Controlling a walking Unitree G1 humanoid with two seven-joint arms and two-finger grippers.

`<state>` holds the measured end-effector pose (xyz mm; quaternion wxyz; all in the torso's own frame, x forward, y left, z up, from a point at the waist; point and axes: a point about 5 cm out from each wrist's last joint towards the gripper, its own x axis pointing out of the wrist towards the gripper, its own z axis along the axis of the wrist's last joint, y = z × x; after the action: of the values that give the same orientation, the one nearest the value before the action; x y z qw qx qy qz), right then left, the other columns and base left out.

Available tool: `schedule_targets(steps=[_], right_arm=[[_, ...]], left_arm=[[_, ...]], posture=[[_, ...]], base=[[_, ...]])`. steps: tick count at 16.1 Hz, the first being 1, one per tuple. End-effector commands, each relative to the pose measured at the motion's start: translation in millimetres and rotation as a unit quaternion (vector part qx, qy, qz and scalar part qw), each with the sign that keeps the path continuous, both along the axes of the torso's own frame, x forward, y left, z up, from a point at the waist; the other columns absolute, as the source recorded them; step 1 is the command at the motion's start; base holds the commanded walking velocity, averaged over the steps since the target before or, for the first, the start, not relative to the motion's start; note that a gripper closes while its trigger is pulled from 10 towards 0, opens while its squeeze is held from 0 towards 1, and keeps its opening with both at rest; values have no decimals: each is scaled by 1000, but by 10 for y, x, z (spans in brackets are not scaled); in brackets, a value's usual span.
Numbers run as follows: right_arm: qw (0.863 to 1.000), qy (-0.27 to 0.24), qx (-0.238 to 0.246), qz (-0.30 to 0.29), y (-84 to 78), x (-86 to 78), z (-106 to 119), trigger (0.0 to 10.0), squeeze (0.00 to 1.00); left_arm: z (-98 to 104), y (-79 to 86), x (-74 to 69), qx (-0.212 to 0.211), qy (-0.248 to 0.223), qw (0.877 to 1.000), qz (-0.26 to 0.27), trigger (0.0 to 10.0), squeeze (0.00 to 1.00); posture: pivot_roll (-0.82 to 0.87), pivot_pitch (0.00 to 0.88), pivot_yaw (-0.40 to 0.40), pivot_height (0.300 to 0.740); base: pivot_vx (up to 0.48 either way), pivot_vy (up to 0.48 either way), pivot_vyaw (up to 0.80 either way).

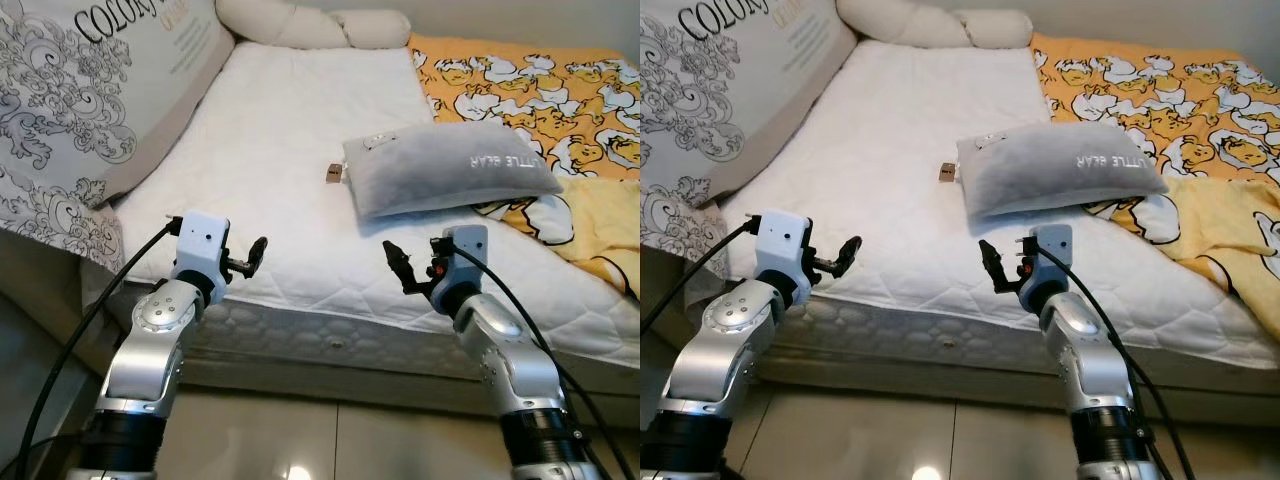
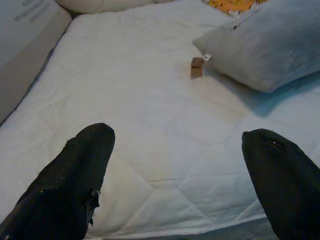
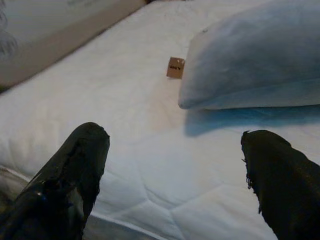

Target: Clean up the room

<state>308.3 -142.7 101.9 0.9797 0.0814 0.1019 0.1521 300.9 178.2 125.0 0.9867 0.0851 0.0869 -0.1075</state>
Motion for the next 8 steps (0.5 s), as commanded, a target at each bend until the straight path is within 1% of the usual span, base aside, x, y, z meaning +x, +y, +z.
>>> schedule_targets(steps=[1,2,3,8], right_arm=[[1000,9,0,-12,-92,11,-5,10000,0],[1000,8,-2,-12,-93,12,-2,10000,0],[1000,2,-10,-12,-89,16,10,10000,0],[1000,1,-11,-12,-92,33,19,10000,0]], left_arm=[[36,-58,22,-2,-7,1000,-8,10000,0],[34,-56,24,-3,-7,1000,-7,10000,0],[31,-52,26,-4,-6,1000,-5,10000,0],[29,-51,40,-6,-5,1000,-3,10000,0]], posture=[[-12,0,9,740],[-12,0,9,740],[-12,0,9,740],[-15,0,8,740]], base=[[292,0,-800],[304,0,-775],[300,0,0],[301,0,0]])
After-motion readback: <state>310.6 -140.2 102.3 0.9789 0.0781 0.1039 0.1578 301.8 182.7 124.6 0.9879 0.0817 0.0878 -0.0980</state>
